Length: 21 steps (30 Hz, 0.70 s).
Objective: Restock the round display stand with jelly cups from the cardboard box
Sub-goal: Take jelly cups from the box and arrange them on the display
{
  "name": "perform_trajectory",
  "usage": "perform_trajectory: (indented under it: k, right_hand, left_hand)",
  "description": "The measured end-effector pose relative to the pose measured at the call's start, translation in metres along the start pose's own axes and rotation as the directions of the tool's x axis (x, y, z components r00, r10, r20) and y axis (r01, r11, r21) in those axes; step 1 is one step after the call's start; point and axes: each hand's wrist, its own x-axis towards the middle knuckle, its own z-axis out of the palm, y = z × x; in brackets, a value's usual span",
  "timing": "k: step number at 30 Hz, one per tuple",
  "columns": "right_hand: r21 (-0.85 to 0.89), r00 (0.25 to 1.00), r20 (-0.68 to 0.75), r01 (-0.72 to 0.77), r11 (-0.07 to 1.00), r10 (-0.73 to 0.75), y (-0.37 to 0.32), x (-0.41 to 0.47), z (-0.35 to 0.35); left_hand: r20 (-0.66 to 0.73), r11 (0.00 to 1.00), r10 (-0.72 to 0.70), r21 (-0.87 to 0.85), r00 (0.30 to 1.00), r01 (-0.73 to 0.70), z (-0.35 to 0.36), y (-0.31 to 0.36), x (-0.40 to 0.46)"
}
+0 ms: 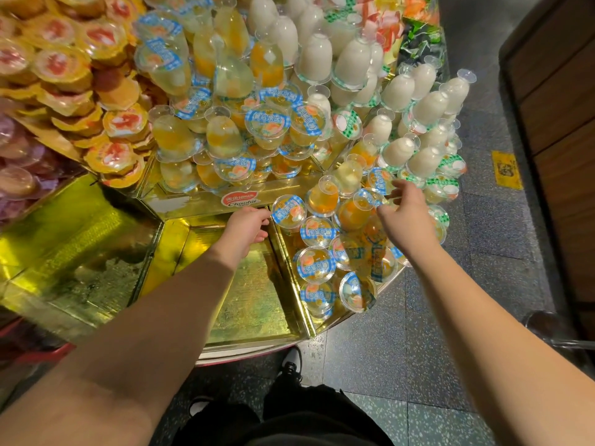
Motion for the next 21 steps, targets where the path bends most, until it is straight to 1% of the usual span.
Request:
perform_trajectory:
  k: [2, 4, 7, 9, 12, 15, 18, 21]
  right_hand:
    - [0.026, 0.993, -0.077, 0.089, 0.996, -0.086, -0.021, -0.007, -0.004]
    - [0.039, 0.980, -0.074, 0.189, 0.981, -0.186, -0.052, -0.015, 0.000]
    - [0.077, 0.948, 0.066, 0.305, 0.949, -0.310, -0.113, -0.031, 0.026]
    - [0.096, 0.901, 0.166, 0.389, 0.916, -0.400, -0.159, -0.045, 0.054]
    - [0.105, 0.792, 0.313, 0.519, 0.848, -0.524, -0.231, -0.079, 0.107]
    - [0.138, 0.654, 0.436, 0.630, 0.764, -0.618, -0.304, -0.129, 0.169]
    - [0.173, 0.514, 0.538, 0.709, 0.684, -0.669, -0.368, -0.190, 0.237]
    - [0.223, 0.422, 0.608, 0.722, 0.655, -0.672, -0.423, -0.257, 0.303]
  left_hand:
    - [-0.012, 0.999, 0.025, -0.023, 1.000, -0.025, -0.012, 0.002, -0.010]
    - [-0.019, 0.995, 0.085, -0.053, 0.996, -0.086, -0.033, 0.005, -0.024]
    - [-0.059, 0.978, 0.186, -0.080, 0.981, -0.191, -0.087, 0.003, -0.050]
    - [-0.097, 0.971, 0.214, -0.090, 0.972, -0.222, -0.132, -0.003, -0.066]
    - [-0.199, 0.962, 0.228, -0.109, 0.953, -0.252, -0.213, -0.022, -0.090]
    - [-0.312, 0.966, 0.205, -0.086, 0.928, -0.243, -0.309, -0.060, -0.117]
    - [-0.414, 0.969, 0.178, -0.083, 0.893, -0.232, -0.413, -0.110, -0.151]
    - [-0.527, 0.971, 0.135, -0.100, 0.839, -0.219, -0.510, -0.162, -0.192]
